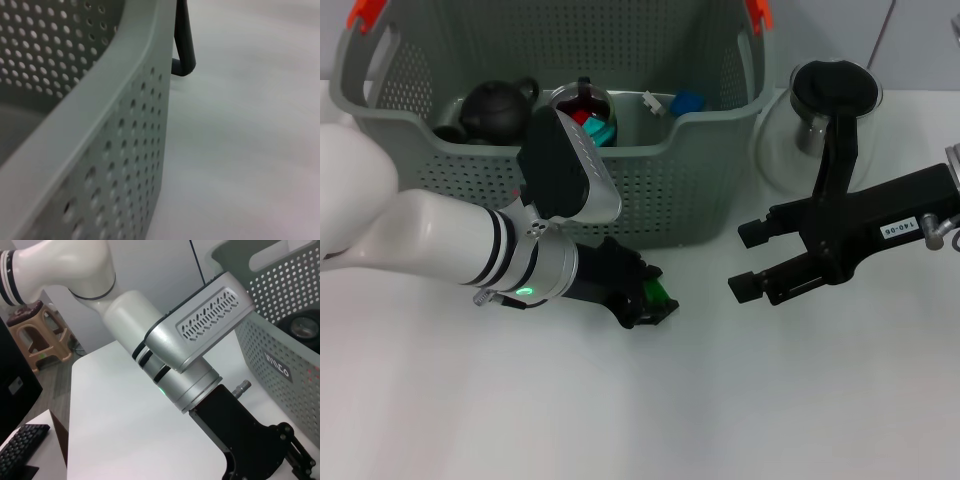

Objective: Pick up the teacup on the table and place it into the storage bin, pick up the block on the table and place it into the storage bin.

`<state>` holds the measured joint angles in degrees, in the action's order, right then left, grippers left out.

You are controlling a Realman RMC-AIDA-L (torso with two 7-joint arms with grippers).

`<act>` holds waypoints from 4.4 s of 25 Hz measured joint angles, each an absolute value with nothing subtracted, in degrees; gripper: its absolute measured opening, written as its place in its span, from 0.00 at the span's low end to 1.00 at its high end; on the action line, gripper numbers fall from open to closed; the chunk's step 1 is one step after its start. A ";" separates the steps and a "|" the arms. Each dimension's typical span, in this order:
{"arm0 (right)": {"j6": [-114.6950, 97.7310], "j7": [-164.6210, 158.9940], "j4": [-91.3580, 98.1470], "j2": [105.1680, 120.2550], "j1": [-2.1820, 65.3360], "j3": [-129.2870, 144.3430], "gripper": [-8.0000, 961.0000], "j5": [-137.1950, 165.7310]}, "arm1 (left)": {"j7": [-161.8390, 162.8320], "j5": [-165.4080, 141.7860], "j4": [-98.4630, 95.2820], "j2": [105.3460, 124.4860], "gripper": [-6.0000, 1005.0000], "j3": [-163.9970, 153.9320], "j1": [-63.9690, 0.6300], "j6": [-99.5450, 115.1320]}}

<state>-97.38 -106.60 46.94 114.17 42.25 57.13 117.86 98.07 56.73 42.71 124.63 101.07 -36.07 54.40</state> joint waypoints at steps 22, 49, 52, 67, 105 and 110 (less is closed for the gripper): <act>-98.19 -106.31 47.30 114.22 42.65 56.32 0.98 117.76 | 98.64 57.13 54.21 123.28 0.45 122.45 -35.87 92.86; -100.59 -104.41 47.39 114.26 42.82 56.24 0.98 116.98 | 105.55 64.33 42.34 112.87 0.53 137.82 -43.55 66.71; -100.55 -104.46 47.41 114.26 42.83 56.24 0.98 116.98 | 107.43 63.22 42.12 113.14 0.54 135.69 -43.81 63.78; -100.14 -104.13 47.47 114.83 43.31 55.50 0.98 116.89 | 112.52 63.35 55.24 114.50 0.73 135.97 -38.37 68.92; -82.49 -85.64 31.39 120.30 50.12 71.20 0.98 112.13 | 81.23 59.56 43.50 113.65 0.95 147.26 -21.29 108.06; -82.36 -85.68 31.46 120.23 49.78 71.20 0.98 112.21 | 80.95 57.11 41.93 113.92 0.95 147.16 -22.34 106.11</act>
<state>-82.36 -85.68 31.46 120.23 49.78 71.21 112.21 80.95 57.11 41.93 113.92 147.16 -22.34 106.11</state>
